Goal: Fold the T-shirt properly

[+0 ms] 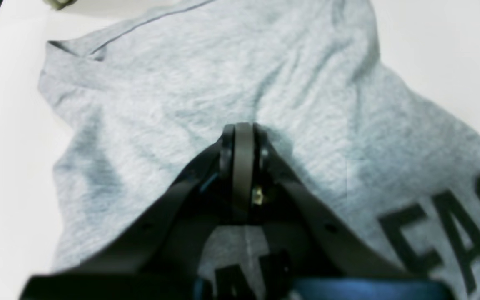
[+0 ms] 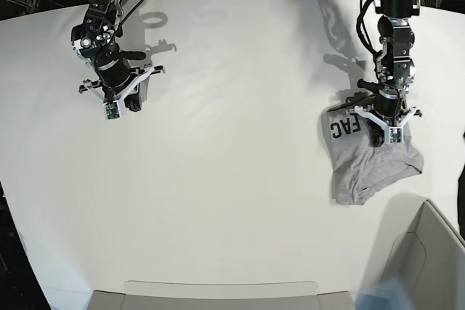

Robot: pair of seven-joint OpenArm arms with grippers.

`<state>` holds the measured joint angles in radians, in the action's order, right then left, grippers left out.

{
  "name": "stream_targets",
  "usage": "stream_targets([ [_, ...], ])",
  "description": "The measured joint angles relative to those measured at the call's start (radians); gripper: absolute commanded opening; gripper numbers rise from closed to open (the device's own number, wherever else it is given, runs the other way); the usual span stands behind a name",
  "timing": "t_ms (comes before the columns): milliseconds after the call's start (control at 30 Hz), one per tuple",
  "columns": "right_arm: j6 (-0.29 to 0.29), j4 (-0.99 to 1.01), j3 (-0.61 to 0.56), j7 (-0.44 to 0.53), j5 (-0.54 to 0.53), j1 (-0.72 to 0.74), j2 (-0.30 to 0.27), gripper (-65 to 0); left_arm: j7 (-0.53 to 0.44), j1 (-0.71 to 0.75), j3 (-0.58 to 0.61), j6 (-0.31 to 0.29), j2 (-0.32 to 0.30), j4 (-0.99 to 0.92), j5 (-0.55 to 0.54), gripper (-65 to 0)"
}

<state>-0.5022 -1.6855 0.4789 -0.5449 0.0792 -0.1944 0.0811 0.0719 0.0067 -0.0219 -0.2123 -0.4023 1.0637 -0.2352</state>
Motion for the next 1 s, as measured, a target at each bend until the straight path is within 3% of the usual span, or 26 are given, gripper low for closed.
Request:
stream_targets([
  [33, -0.001, -0.008, -0.013, 0.002, 0.001, 0.001, -0.005, -65.0, 0.002, 0.019, 0.000, 0.010, 0.000, 0.043, 0.000, -65.0],
  [233, 0.000, -0.103, -0.067, 0.005, -0.004, -0.011, -0.005, -65.0, 0.054, 0.112, 0.008, 0.208, 0.014, 0.308, 0.000, -65.0],
  [367, 0.000, -0.170, -0.064, 0.005, -0.001, -0.029, -0.006, -65.0, 0.029, 0.130, 0.005, 0.259, 0.000, 0.459, 0.002, -65.0],
  [500, 0.000, -0.234, -0.081, 0.005, -0.003, -0.105, -0.003, -65.0, 0.050, 0.258, -0.059, 0.249, 0.022, 0.611, -0.009, -65.0],
  [633, 0.000, -0.290, -0.107, 0.012, -0.004, -0.208, -0.006, -65.0, 0.049, 0.427, -0.118, 0.266, 0.091, 0.743, -0.009, -65.0],
  [767, -0.002, -0.309, -0.114, 0.007, -0.002, -0.307, -0.004, -65.0, 0.039, 0.599, -0.119, 0.158, 0.167, 0.800, -0.007, -65.0],
  [867, -0.002, -0.317, -0.112, 0.012, -0.005, -0.364, -0.005, -65.0, 0.034, 0.690, -0.122, 0.151, 0.241, 0.805, -0.004, -65.0],
  [1000, -0.003, -0.318, -0.111, 0.007, -0.001, -0.457, 0.013, -65.0, 0.035, 0.787, -0.122, 0.138, 0.264, 0.806, -0.001, -65.0],
])
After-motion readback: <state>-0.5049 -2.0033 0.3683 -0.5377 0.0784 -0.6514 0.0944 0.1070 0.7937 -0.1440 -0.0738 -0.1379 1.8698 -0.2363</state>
